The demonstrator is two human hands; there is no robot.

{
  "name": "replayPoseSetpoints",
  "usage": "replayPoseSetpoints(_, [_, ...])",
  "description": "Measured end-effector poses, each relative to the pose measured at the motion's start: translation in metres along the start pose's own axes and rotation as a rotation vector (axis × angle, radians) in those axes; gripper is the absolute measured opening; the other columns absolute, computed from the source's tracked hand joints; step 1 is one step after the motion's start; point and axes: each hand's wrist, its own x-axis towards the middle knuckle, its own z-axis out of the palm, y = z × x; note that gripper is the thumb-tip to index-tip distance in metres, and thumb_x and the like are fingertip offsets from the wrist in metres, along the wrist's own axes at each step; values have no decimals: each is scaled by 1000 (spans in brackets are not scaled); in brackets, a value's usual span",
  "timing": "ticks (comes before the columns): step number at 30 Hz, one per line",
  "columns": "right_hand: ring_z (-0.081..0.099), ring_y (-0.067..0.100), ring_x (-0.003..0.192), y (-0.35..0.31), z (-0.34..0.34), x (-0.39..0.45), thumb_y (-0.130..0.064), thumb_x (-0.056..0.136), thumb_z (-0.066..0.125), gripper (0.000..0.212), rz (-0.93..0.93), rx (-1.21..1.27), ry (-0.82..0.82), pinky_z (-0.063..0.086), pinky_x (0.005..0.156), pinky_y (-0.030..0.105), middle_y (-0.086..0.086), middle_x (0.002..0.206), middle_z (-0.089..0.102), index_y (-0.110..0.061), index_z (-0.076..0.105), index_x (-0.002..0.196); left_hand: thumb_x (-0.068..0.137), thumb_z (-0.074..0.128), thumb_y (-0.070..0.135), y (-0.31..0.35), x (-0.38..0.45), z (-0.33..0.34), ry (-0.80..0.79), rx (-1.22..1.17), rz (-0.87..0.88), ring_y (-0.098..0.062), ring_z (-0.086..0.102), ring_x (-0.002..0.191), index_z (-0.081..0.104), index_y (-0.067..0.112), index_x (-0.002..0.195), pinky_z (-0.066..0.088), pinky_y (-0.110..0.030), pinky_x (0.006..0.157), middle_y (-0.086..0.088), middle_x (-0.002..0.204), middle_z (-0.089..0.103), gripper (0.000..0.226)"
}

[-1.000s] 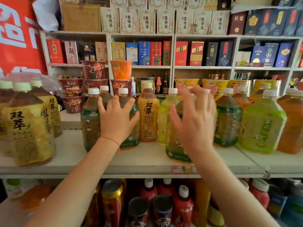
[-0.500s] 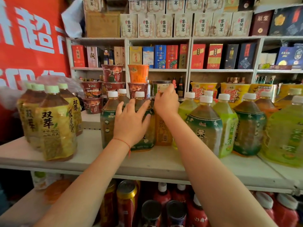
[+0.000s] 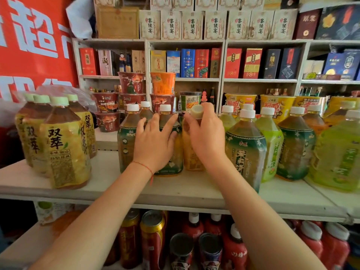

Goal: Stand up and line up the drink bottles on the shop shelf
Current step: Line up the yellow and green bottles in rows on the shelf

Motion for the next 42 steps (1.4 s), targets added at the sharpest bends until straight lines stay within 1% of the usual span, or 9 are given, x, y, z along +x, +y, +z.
replayPoseSetpoints(5, [58, 1, 73, -8, -17, 9, -41, 87, 74, 33, 73, -15, -27, 49, 62, 18, -17, 82, 60, -21, 58, 108, 104, 20, 46, -4, -1, -4, -39, -14, 31, -36, 44, 138, 21, 36, 157, 16, -50, 121, -23, 157, 34, 54])
replayPoseSetpoints(12, [58, -19, 66, -50, -32, 0, -34, 89, 74, 16, 63, 143, -11, 44, 56, 4, -18, 73, 62, -25, 62, 94, 107, 31, 34, -10, 0, -10, -78, -144, 70, -29, 20, 152, 18, 32, 158, 7, -49, 123, -19, 163, 25, 52])
replayPoseSetpoints(17, [66, -8, 67, -90, -29, 5, -32, 92, 70, 15, 59, 242, -25, 51, 60, 10, -11, 77, 69, -19, 66, 99, 92, 39, 4, -32, -14, -33, 241, -582, 80, -35, 32, 145, 49, 14, 140, 27, -51, 121, -19, 152, 38, 50])
replayPoseSetpoints(23, [74, 11, 75, -125, 13, -4, -35, 92, 70, 18, 135, 374, -184, 63, 73, 38, -2, 86, 77, -19, 72, 98, 86, 60, 12, -125, -41, -59, 745, -252, -256, -38, 35, 141, 52, 3, 132, 21, -56, 120, -25, 146, 44, 47])
replayPoseSetpoints(27, [74, 18, 79, -156, 60, -11, -38, 91, 71, 19, 150, 403, -216, 61, 76, 49, 0, 85, 77, -20, 72, 95, 88, 61, 47, -174, -65, -48, 470, -308, -369, -36, 38, 137, 41, 7, 144, 32, -50, 115, -20, 147, 43, 72])
replayPoseSetpoints(30, [74, 18, 81, -172, 85, -12, -40, 91, 71, 17, 146, 385, -220, 61, 78, 48, -1, 86, 77, -23, 71, 95, 92, 34, 73, -195, -71, -32, 286, -240, -288, -32, 38, 140, 32, 14, 151, 31, -51, 114, -15, 151, 43, 83])
replayPoseSetpoints(36, [74, 16, 82, -176, 111, -12, -39, 91, 71, 15, 168, 366, -191, 61, 78, 47, -2, 88, 76, -25, 70, 97, 96, 4, 72, -224, -64, -20, 95, -17, -142, -31, 14, 154, 15, 12, 158, 0, -58, 121, -9, 164, 26, 87])
replayPoseSetpoints(39, [73, 12, 82, -178, 119, -11, -39, 91, 70, 24, 154, 351, -153, 61, 78, 44, -4, 89, 75, -20, 70, 106, 99, 14, 68, -241, -59, -13, 45, 70, -62, -29, 0, 155, 1, 17, 159, -2, -61, 121, -3, 168, 11, 79])
replayPoseSetpoints(42, [73, 14, 84, -182, 130, -10, -40, 91, 70, 23, 129, 367, -133, 61, 79, 46, -3, 90, 75, -21, 69, 104, 98, 36, 62, -256, -59, -12, 59, 117, -23, -34, 1, 155, 8, 26, 159, 8, -67, 119, -6, 169, 9, 76])
